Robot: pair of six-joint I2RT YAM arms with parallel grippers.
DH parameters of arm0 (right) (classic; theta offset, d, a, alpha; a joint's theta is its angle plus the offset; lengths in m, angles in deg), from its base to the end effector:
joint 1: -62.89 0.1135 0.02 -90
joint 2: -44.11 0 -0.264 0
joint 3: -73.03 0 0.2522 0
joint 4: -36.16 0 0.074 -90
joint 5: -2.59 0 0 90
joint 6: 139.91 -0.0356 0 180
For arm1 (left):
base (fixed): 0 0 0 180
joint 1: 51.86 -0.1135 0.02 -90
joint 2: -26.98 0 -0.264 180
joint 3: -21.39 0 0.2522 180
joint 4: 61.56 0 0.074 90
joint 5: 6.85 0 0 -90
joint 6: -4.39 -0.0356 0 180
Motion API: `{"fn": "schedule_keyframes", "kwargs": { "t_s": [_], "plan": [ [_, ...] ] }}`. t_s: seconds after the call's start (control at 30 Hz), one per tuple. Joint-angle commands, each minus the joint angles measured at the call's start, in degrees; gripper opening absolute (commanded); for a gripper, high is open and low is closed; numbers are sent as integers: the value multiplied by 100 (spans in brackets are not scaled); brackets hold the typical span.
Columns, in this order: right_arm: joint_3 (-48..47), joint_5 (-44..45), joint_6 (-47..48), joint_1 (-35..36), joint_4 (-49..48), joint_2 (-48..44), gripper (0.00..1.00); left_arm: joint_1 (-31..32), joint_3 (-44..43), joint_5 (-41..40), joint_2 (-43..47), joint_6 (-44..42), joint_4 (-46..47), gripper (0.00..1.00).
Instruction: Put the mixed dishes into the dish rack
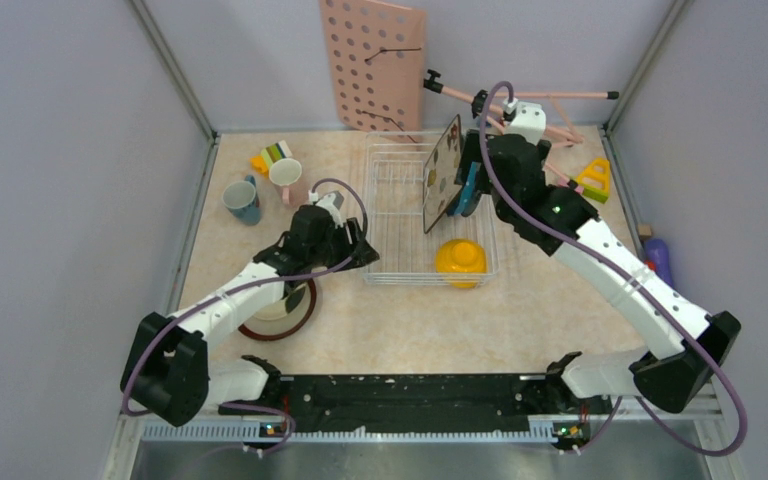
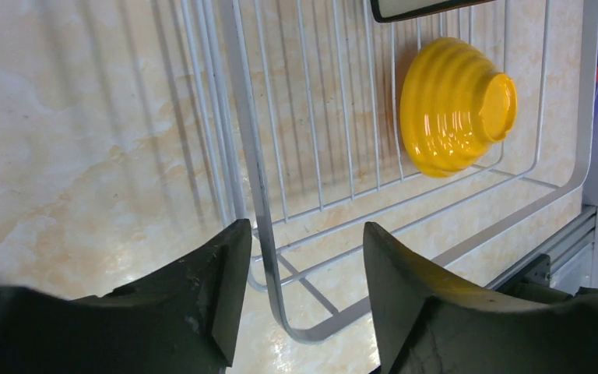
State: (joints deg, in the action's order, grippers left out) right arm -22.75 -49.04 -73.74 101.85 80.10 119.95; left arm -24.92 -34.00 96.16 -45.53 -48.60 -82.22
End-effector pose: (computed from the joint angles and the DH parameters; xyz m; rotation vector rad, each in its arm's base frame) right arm 0.2360 0.1624 0.4140 0.1708 1.8884 0.0764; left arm 0.2349 -0.1284 0.2245 -0.0754 2.3508 -0.8366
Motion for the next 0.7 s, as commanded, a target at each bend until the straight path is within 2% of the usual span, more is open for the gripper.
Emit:
{"fn": "schedule_keyframes", "kwargs": {
  "t_s": [0.0,0.03,0.1,0.17,0.43,0.5,0.67],
  "plan": [
    [482,-284,67,-40,161,-575,96,4,-284,-352,476,-368,-467,64],
    [633,-317,83,-61,179,-754,97,4,-313,-442,561,-424,-600,67],
    [966,-496,163,-108,201,-1028,98,4,-372,-722,803,-447,-941,80],
    [1326,-605,161,-138,298,-1299,98,-1,-341,-1063,1206,-512,-1169,88],
    [2599,-686,-51,-168,323,-2417,98,-121,-406,-2558,2155,-483,-1945,97],
    [2780,-820,-106,-169,283,-2605,98,-343,-391,-2560,2282,-361,-1937,99],
    [3264,-974,-336,-169,118,-2857,98,-1187,-430,-1945,2275,28,-1813,99]
  ]
}}
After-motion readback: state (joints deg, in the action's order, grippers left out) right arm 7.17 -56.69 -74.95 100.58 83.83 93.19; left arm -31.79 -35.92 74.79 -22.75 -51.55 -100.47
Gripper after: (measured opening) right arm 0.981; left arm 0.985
